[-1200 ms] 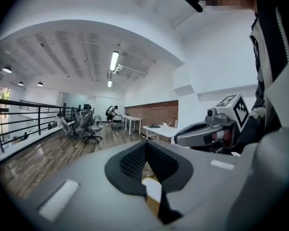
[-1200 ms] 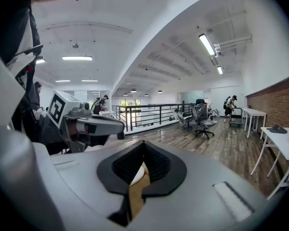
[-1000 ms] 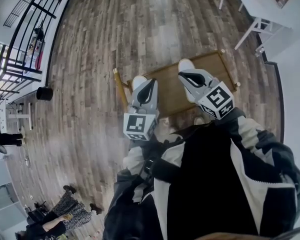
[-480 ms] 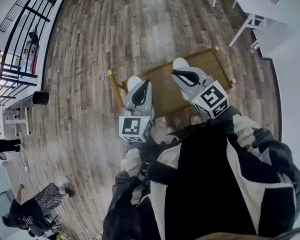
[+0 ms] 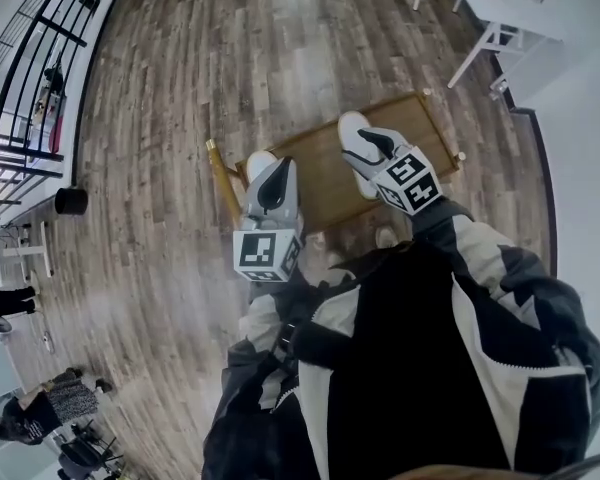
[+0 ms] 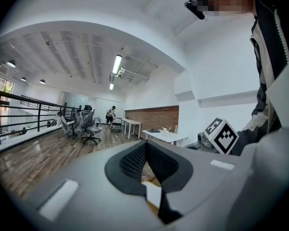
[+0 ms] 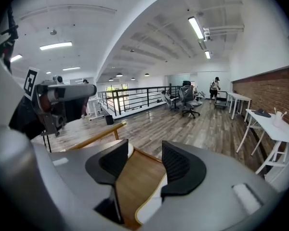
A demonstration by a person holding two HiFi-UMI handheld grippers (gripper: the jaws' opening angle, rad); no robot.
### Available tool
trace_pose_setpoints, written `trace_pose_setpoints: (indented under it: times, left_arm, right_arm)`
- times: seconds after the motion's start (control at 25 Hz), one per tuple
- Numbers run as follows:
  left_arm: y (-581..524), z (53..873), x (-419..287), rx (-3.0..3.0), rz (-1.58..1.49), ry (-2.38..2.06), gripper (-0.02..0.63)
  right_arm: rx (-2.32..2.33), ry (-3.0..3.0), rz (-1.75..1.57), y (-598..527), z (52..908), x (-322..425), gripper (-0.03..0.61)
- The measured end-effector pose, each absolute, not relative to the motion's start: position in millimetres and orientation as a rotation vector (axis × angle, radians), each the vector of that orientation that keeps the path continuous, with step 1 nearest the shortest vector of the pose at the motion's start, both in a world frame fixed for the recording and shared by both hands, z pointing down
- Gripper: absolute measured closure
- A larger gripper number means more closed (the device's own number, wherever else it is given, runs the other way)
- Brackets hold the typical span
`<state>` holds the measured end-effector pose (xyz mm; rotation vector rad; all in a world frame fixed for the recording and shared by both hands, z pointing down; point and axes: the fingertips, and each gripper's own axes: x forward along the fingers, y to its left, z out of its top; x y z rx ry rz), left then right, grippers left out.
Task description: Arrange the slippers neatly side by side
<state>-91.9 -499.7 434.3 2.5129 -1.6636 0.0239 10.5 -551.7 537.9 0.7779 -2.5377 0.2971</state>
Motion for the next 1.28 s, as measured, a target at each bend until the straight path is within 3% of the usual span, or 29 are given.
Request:
trace_pose_setpoints:
  times: [0.2, 0.56, 1.28]
  left_arm:
    - [-502, 437, -87, 2.518, 0.012, -1.637, 0.595]
    - [-503, 443, -89, 2.491, 0.047, -1.649, 0.595]
    - [-515, 460, -94, 2.467, 0.108, -1.662, 0.595]
  right_arm:
    - [0.804, -2.416, 0.391, -562, 589, 25, 0.323]
    - [0.847, -2.169, 0.621, -589, 690, 63, 0.31]
    - [0.855, -1.968, 0.863, -617, 755, 72, 0.31]
